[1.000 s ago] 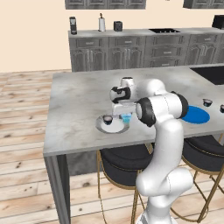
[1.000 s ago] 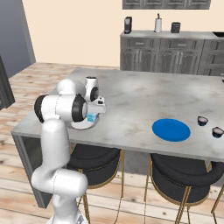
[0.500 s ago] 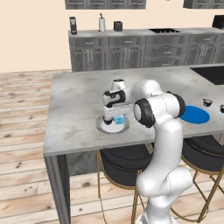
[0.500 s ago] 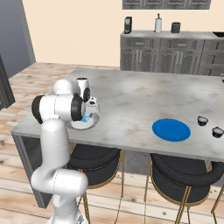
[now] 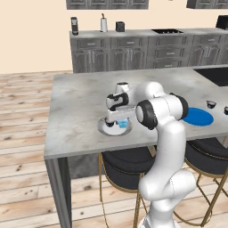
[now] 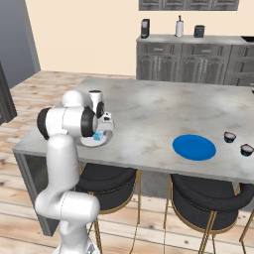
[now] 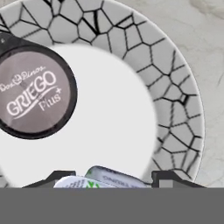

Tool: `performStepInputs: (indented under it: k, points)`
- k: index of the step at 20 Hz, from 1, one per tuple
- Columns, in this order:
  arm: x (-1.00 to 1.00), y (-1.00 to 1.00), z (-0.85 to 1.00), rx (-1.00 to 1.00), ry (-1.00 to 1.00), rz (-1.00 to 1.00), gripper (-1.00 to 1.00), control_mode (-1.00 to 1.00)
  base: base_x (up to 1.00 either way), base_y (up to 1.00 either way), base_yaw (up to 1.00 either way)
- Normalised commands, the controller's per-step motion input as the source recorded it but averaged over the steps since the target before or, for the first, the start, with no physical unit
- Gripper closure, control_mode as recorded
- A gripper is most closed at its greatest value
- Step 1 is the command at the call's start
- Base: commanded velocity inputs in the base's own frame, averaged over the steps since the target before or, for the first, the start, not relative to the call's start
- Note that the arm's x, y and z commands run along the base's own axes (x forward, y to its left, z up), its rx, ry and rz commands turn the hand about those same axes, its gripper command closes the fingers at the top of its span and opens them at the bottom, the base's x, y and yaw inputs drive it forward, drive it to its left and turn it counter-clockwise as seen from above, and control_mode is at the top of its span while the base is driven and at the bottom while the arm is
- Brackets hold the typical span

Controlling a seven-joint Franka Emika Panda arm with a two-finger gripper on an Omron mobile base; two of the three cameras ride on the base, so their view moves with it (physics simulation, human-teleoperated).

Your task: Place two yogurt containers on each plate.

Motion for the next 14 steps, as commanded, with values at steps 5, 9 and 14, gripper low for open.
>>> performStepInputs:
  k: [5,9,14]
  points:
    - [0.00,0.00,-0.20,0.00,0.00,0.00,1.00,-1.00,0.00,0.00,0.00]
    - [0.00,0.00,-0.16,0.00,0.00,0.00,1.00,-1.00,0.00,0.00,0.00]
    - [0.00,0.00,-0.09,0.00,0.00,0.00,-1.00,-1.00,0.00,0.00,0.00]
